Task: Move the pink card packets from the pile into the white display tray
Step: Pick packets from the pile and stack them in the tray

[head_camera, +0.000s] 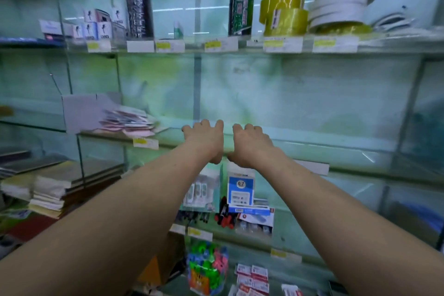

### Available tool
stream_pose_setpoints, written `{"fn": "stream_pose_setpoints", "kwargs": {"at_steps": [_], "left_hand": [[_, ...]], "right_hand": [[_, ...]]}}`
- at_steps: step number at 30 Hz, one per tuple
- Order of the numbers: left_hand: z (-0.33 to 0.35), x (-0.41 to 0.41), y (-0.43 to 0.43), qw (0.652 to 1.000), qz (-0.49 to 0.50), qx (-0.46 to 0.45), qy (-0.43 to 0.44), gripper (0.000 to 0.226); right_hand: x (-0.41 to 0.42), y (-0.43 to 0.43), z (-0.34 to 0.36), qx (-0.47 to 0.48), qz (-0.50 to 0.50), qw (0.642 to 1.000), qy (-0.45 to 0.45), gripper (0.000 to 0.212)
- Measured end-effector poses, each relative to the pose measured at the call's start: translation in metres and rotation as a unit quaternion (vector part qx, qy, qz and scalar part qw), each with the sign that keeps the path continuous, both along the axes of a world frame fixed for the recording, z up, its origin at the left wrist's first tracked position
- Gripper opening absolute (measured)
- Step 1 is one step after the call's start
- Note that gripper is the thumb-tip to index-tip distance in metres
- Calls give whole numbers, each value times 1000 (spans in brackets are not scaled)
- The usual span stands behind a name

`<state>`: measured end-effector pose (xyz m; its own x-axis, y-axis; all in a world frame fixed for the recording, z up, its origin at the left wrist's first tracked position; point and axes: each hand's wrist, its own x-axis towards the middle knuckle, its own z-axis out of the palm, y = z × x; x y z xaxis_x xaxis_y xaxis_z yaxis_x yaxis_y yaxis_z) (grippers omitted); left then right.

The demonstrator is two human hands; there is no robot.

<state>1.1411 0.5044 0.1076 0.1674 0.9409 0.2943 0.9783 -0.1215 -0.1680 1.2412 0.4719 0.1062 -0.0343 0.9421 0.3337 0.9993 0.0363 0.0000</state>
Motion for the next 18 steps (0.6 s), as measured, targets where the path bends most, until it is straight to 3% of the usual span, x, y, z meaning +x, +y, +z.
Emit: {"fn": "stream_pose_setpoints", "kwargs": {"at_steps": [14, 18], "left_hand": [[15, -83, 129, 999, 33, 36, -4, 78], [17, -100, 167, 999, 41, 34, -6, 79]], "right_hand": [[-73, 135, 23, 17, 34, 999, 17, 49], [-91, 174, 24, 23, 47, 999, 14, 56]]}}
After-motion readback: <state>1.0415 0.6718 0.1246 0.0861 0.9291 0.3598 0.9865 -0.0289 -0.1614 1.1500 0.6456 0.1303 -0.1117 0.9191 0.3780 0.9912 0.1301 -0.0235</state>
